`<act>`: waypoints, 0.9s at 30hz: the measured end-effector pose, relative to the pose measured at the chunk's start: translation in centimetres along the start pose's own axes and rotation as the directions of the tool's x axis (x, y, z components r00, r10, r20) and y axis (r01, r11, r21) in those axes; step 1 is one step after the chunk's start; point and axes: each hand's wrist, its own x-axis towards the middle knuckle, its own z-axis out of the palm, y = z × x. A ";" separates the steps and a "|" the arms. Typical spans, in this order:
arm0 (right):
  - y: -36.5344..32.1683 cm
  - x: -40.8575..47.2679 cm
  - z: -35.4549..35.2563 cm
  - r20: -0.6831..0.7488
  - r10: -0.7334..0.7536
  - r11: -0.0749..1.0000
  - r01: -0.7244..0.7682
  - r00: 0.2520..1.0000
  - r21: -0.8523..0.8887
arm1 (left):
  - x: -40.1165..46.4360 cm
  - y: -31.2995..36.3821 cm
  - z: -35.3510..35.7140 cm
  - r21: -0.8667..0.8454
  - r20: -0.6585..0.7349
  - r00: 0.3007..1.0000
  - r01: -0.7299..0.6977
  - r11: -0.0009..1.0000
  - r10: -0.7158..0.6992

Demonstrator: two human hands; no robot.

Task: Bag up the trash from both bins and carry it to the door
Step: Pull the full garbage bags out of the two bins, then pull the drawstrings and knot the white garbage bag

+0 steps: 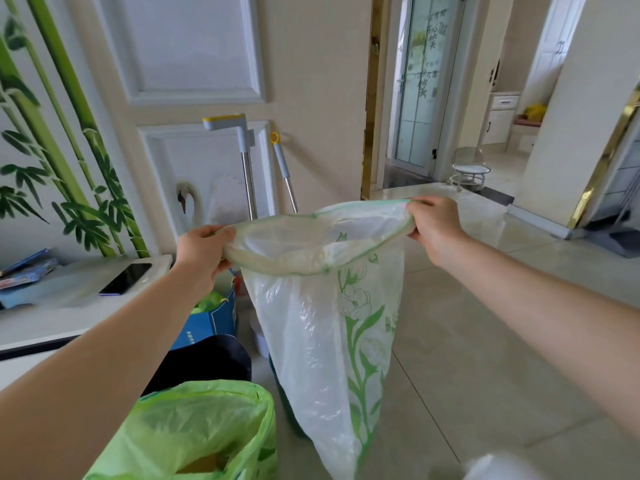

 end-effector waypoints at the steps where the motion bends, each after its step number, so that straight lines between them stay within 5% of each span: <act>1: -0.2 -0.6 -0.5 -0.007 -0.012 1.000 0.012 1.000 0.000 | -0.5 0.1 -0.4 0.007 0.007 1.000 -0.001 1.000 0.001; 11: -0.4 -7.7 -4.8 -0.035 -0.169 0.984 0.167 0.985 -0.059 | -7.5 -0.8 -4.3 0.024 0.064 0.997 0.030 0.999 -0.031; 22: 12.0 -13.7 -7.3 0.066 0.144 0.954 -0.122 0.987 -0.272 | -12.5 -11.3 -7.4 0.360 0.200 0.943 0.183 0.915 -0.267; 27: 16.9 -14.8 -6.7 0.225 0.234 0.887 -0.113 0.946 -0.447 | -12.5 -15.8 -7.7 0.482 0.215 0.921 0.190 0.856 -0.325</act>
